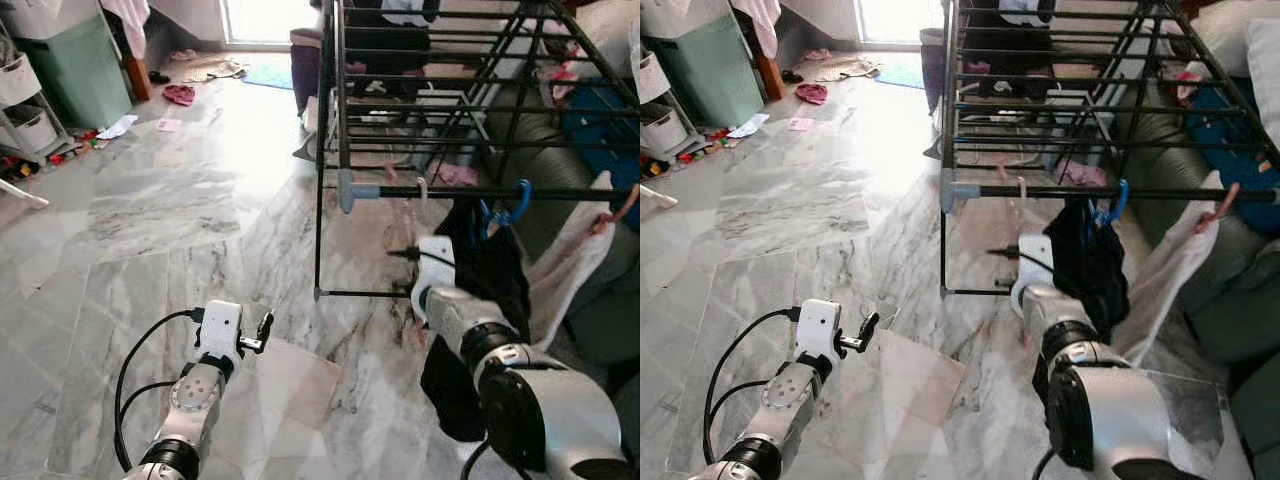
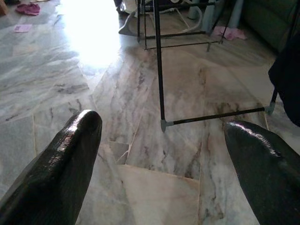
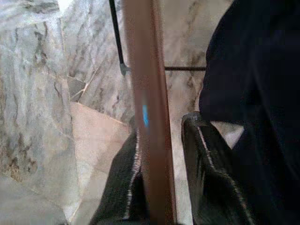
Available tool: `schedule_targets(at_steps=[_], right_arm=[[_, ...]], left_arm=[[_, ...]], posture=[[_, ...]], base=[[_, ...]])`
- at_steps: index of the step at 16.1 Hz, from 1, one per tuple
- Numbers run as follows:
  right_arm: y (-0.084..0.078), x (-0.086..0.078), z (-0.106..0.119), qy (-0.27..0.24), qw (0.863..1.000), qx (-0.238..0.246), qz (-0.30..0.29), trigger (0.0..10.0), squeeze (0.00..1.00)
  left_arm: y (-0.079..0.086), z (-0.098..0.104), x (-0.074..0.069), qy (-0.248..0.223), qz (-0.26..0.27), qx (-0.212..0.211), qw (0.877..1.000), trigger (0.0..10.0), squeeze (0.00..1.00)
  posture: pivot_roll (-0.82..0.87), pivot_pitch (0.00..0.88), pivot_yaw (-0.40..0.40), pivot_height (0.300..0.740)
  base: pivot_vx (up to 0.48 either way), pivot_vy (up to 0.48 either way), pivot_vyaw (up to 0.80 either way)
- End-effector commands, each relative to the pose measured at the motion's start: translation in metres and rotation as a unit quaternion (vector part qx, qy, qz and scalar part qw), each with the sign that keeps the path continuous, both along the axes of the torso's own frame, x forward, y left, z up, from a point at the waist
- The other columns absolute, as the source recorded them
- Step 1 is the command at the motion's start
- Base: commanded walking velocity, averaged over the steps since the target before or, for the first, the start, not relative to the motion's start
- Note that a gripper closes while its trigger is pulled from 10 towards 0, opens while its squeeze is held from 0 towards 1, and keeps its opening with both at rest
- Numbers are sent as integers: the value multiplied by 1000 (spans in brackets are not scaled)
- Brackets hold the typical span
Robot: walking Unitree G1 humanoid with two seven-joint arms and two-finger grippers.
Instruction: Hang hanger
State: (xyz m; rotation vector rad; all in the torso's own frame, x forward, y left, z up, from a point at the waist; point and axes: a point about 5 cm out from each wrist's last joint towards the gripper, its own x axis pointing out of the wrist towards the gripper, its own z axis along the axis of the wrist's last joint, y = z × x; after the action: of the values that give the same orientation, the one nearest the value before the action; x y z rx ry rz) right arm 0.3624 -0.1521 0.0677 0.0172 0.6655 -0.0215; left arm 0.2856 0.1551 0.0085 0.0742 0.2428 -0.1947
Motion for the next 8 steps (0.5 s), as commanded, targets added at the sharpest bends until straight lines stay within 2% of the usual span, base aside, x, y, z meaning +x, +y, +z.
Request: schedule_targets(at_steps=[1, 4, 8], right_arm=[[-3, 4, 6, -12, 1000, -6, -4, 10000, 1000], [-7, 8, 13, -47, 999, -4, -13, 10000, 1000], [-8, 8, 14, -94, 994, -43, 21, 10000, 1000]], left_arm=[[1, 3, 3, -2, -3, 5, 1000, 10000, 0], [2, 2, 2, -2, 2, 5, 1000, 10000, 0], [0, 1, 2, 2, -3, 6, 1000, 10000, 0]], posture=[[-25, 67, -11, 740], [-31, 63, -11, 740], [-53, 57, -4, 740]], base=[[0, 0, 0], [0, 0, 0], [0, 0, 0]])
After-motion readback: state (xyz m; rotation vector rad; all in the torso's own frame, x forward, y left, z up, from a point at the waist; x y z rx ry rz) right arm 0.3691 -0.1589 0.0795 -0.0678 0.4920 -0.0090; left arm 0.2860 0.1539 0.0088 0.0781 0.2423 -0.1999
